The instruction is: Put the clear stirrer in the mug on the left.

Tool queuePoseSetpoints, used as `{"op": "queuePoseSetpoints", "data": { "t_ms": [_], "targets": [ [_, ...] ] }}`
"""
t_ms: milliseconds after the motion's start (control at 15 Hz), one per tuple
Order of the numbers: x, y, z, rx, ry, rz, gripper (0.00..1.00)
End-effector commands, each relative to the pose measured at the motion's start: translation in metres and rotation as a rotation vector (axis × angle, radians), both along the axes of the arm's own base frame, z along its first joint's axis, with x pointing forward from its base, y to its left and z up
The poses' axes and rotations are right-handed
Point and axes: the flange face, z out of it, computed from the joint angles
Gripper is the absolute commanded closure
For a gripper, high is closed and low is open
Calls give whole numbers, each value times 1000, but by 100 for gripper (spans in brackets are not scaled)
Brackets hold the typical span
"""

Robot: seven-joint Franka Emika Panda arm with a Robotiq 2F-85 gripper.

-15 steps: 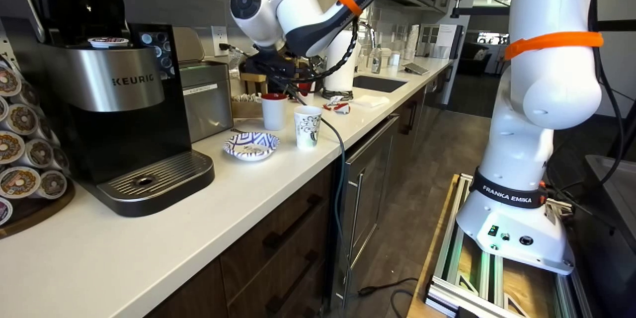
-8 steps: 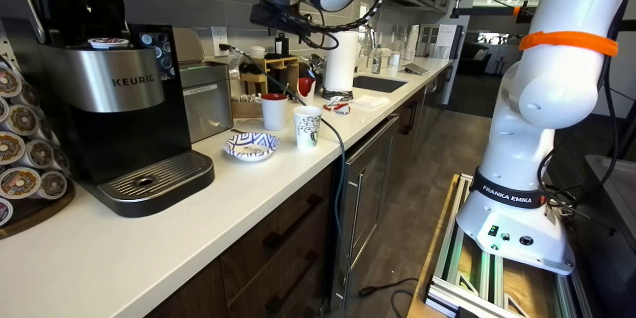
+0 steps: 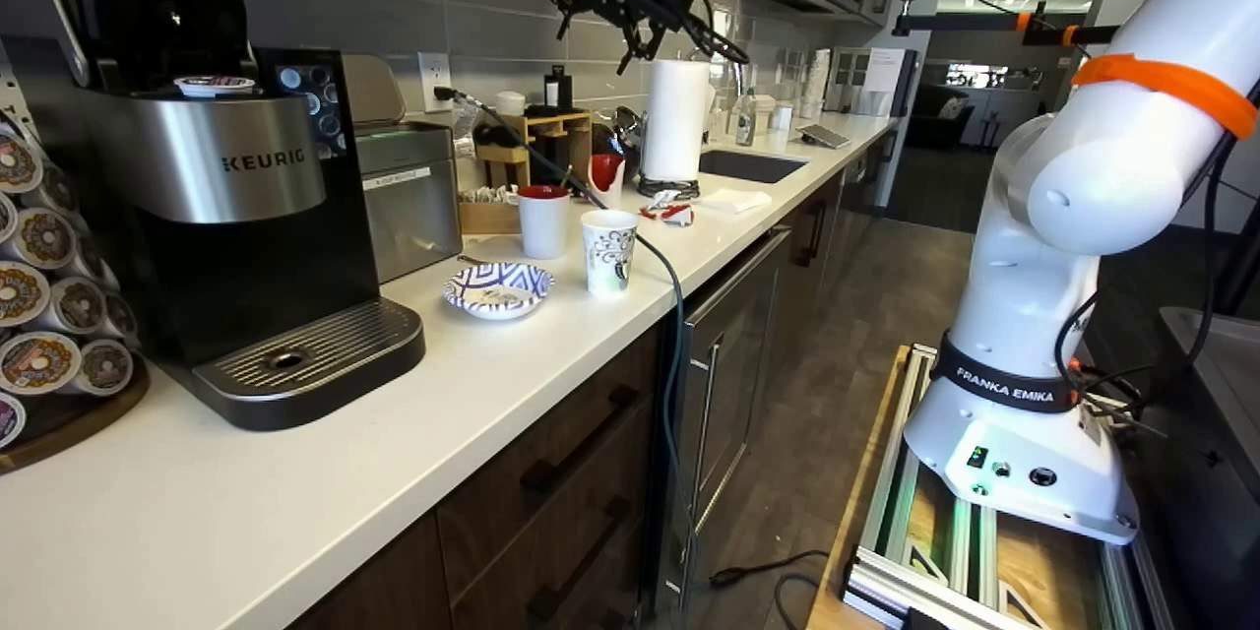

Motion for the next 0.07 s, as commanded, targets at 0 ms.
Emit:
{"op": "queuePoseSetpoints", "data": {
  "t_ms": [0],
  "targets": [
    [-8,-2,0,11,-5,7,0]
  ]
}}
